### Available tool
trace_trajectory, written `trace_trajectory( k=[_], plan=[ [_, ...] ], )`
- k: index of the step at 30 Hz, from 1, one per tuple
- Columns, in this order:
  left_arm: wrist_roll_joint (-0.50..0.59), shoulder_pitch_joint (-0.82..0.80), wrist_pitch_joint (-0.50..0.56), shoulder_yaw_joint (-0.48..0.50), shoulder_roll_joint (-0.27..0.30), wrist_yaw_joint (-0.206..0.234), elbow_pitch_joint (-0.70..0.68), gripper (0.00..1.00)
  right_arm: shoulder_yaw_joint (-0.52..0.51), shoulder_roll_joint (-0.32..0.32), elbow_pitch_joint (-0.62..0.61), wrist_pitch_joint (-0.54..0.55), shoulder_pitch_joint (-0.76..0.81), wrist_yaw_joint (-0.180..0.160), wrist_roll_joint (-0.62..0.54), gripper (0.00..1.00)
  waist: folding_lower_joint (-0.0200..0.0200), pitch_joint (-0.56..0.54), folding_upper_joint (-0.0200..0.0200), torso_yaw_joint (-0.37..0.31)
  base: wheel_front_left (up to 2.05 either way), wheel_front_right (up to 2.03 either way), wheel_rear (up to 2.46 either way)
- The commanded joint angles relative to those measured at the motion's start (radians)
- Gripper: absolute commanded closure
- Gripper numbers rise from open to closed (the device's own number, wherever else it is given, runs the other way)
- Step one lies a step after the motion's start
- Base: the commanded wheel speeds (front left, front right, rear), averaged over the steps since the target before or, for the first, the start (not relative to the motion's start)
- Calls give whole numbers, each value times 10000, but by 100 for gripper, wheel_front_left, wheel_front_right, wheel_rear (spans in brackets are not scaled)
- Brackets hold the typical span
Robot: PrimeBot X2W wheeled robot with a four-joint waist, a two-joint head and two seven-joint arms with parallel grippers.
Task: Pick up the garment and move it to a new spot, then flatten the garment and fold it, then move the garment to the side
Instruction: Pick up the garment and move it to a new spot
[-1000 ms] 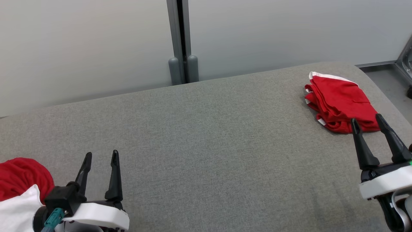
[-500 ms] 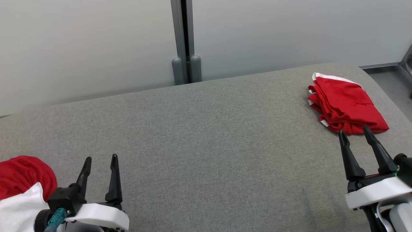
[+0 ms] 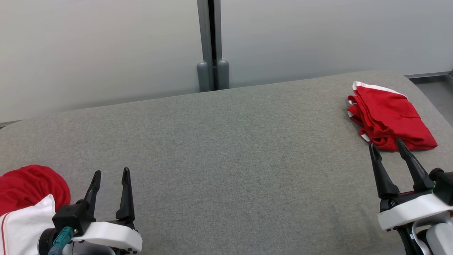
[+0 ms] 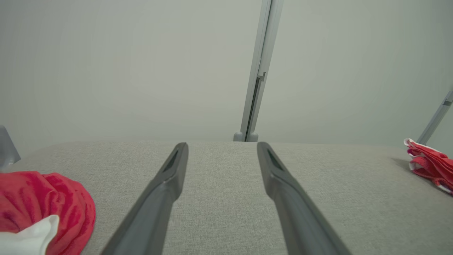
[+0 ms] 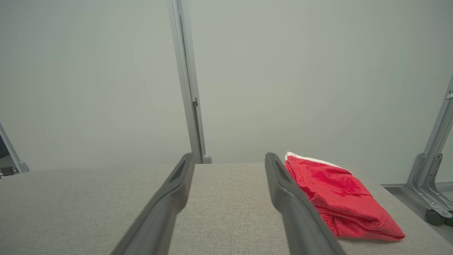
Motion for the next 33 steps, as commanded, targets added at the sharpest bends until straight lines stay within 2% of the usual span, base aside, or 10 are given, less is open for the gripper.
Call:
trace_trajectory(
  k=[1,5,22,27,33],
  plan=[
    [44,-138,-15,52,19,-48,25,0,-3,13,-10,31,-21,-1,-45,0,0,22,-1,71,0,0,0],
    [83,-316,-14,57,44,-49,90,0,-24,6,-126,54,36,0,-13,0,0,152,-1,595,0,0,0],
    [-243,-311,50,397,187,225,275,0,397,103,-330,34,-90,-1,93,0,0,489,-1,3777,0,0,0],
    [-287,-267,62,413,168,291,137,0,489,79,-358,5,-140,-1,109,0,0,551,-1,4346,0,0,0],
    [-349,-182,162,415,217,358,11,0,560,126,-340,-20,-185,-1,78,0,0,558,-1,4581,0,0,0]
  ],
)
